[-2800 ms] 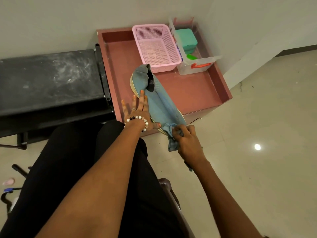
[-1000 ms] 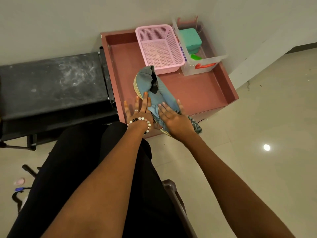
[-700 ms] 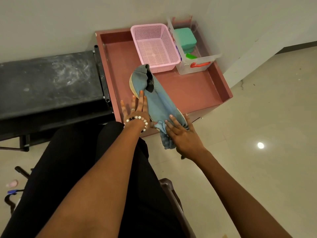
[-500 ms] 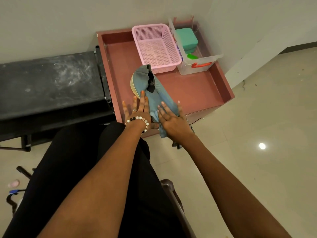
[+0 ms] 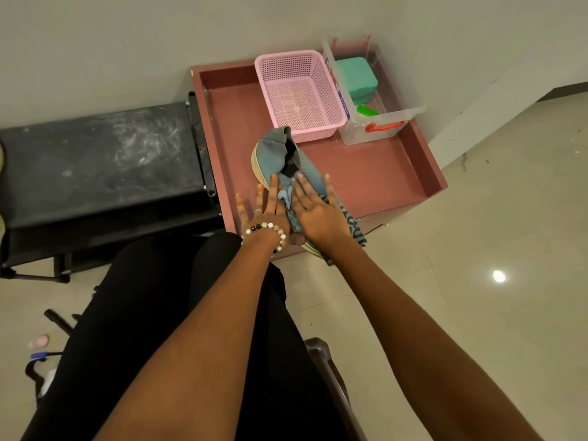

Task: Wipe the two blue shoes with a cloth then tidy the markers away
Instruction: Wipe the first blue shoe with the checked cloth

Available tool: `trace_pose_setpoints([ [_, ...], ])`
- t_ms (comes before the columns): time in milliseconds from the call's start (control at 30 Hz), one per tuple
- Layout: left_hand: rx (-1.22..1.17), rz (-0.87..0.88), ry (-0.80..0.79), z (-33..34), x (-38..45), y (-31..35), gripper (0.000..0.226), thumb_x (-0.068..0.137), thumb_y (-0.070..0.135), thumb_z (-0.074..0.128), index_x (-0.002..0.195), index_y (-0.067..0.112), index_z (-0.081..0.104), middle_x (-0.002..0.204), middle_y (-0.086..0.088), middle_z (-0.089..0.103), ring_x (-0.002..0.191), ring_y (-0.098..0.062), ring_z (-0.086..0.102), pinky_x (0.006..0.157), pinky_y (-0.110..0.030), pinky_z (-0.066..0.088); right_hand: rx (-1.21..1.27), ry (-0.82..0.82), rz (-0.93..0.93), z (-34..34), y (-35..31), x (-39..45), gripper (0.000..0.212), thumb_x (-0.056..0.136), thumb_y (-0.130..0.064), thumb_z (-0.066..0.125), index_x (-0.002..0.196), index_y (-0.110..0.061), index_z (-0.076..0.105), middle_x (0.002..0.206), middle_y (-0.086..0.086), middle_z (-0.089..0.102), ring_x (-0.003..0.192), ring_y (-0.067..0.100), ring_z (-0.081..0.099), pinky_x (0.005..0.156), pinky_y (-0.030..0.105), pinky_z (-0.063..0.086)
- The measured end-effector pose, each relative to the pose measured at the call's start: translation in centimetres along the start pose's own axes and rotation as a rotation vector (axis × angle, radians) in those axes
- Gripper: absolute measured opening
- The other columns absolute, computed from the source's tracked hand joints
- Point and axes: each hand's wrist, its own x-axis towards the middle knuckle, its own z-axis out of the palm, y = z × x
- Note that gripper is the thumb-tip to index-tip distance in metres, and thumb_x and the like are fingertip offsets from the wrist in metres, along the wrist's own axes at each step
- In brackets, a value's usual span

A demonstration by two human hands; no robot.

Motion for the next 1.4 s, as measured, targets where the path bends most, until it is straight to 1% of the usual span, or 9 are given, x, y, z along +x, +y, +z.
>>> trace_pose_setpoints([
  [100, 0.005, -0.008, -0.006, -0.1, 0.0, 0.1, 0.113, 0.082, 0.070, 0.049, 0.144, 0.018, -0.030, 0.144, 0.002, -0.048, 0.141, -0.026, -0.031, 0.102, -0.065, -0.020, 0.054, 0.044, -0.049, 0.8, 0.2, -4.3, 0.057, 0.082, -0.019, 0.053, 0.136, -0.001, 0.046, 0.144, 0.013, 0.044, 0.138, 0.024, 0.033, 0.114, 0.052, 0.012],
  [300, -0.046, 0.003, 0.014, -0.1, -0.2, 0.2, 0.121, 0.077, 0.074, 0.051, 0.144, 0.013, -0.030, 0.145, 0.002, -0.047, 0.141, -0.026, -0.030, 0.102, -0.063, -0.022, 0.073, -0.315, -0.037, 0.0, 0.6, -9.8, 0.108, 0.075, -0.039, 0.072, 0.150, -0.005, 0.001, 0.158, 0.008, -0.004, 0.144, 0.022, -0.014, 0.115, 0.051, -0.011],
  [433, -0.043, 0.006, 0.002, -0.1, -0.1, 0.3, 0.120, 0.080, 0.068, 0.055, 0.145, 0.012, -0.029, 0.145, 0.000, -0.046, 0.141, -0.027, -0.029, 0.104, -0.063, -0.019, 0.093, -0.235, -0.005, -1.0, 0.2, -8.3, 0.067, 0.098, -0.032, 0.038, 0.150, -0.010, 0.002, 0.159, 0.005, -0.004, 0.142, 0.024, -0.021, 0.108, 0.065, -0.010],
  [633, -0.061, 0.012, 0.006, -0.2, -0.1, 0.2, 0.119, 0.080, 0.064, 0.059, 0.145, 0.018, -0.029, 0.146, 0.001, -0.045, 0.142, -0.026, -0.027, 0.106, -0.063, -0.016, 0.016, -0.107, 0.020, -0.6, 0.1, -0.6, 0.079, 0.091, -0.057, 0.040, 0.151, -0.016, 0.010, 0.159, 0.002, -0.004, 0.143, 0.028, -0.019, 0.104, 0.069, -0.014],
  [800, -0.096, -0.011, -0.031, -0.3, 0.4, 0.4, 0.121, 0.078, 0.067, 0.058, 0.145, 0.017, -0.029, 0.146, 0.001, -0.045, 0.141, -0.025, -0.029, 0.106, -0.060, -0.020, 0.032, -0.029, 0.140, -1.2, 0.3, 4.5, 0.057, 0.100, -0.037, 0.027, 0.151, -0.019, 0.011, 0.159, -0.002, -0.004, 0.143, 0.026, -0.020, 0.099, 0.066, -0.022],
  [1100, -0.059, 0.019, -0.006, 0.0, 0.4, 0.1, 0.116, 0.080, 0.067, 0.055, 0.144, 0.019, -0.030, 0.143, 0.000, -0.049, 0.140, -0.029, -0.030, 0.104, -0.064, -0.019, 0.080, -0.011, 0.009, 0.5, -0.2, -1.5, 0.068, 0.088, -0.042, 0.054, 0.144, -0.008, 0.034, 0.156, 0.005, 0.021, 0.145, 0.027, 0.004, 0.110, 0.063, -0.004],
  [1200, -0.067, 0.001, 0.024, 0.3, 0.4, 0.2, 0.121, 0.079, 0.068, 0.056, 0.145, 0.015, -0.030, 0.144, 0.002, -0.048, 0.142, -0.026, -0.028, 0.105, -0.063, -0.018, 0.123, 0.002, 0.010, 0.7, 0.1, -5.8, 0.052, 0.089, -0.020, 0.035, 0.136, -0.001, 0.044, 0.149, 0.010, 0.037, 0.143, 0.030, 0.013, 0.111, 0.063, 0.002],
  [1333, -0.065, 0.011, 0.054, 0.3, 0.1, 0.4, 0.121, 0.078, 0.070, 0.055, 0.146, 0.013, -0.028, 0.145, 0.002, -0.046, 0.143, -0.025, -0.026, 0.104, -0.062, -0.019, 0.220, -0.237, -0.039, 0.2, 1.0, -10.3, 0.081, 0.083, -0.028, 0.065, 0.148, -0.007, 0.022, 0.157, 0.007, 0.012, 0.141, 0.027, -0.017, 0.112, 0.059, -0.007],
  [1400, -0.074, 0.020, 0.061, 0.1, -0.1, 0.4, 0.120, 0.079, 0.066, 0.057, 0.147, 0.011, -0.026, 0.147, 0.001, -0.045, 0.143, -0.025, -0.025, 0.105, -0.061, -0.019, 0.342, -0.260, -0.029, -1.2, 1.8, -11.4, 0.070, 0.090, -0.018, 0.056, 0.149, -0.013, 0.020, 0.158, 0.004, 0.009, 0.142, 0.025, -0.017, 0.115, 0.054, 0.000],
])
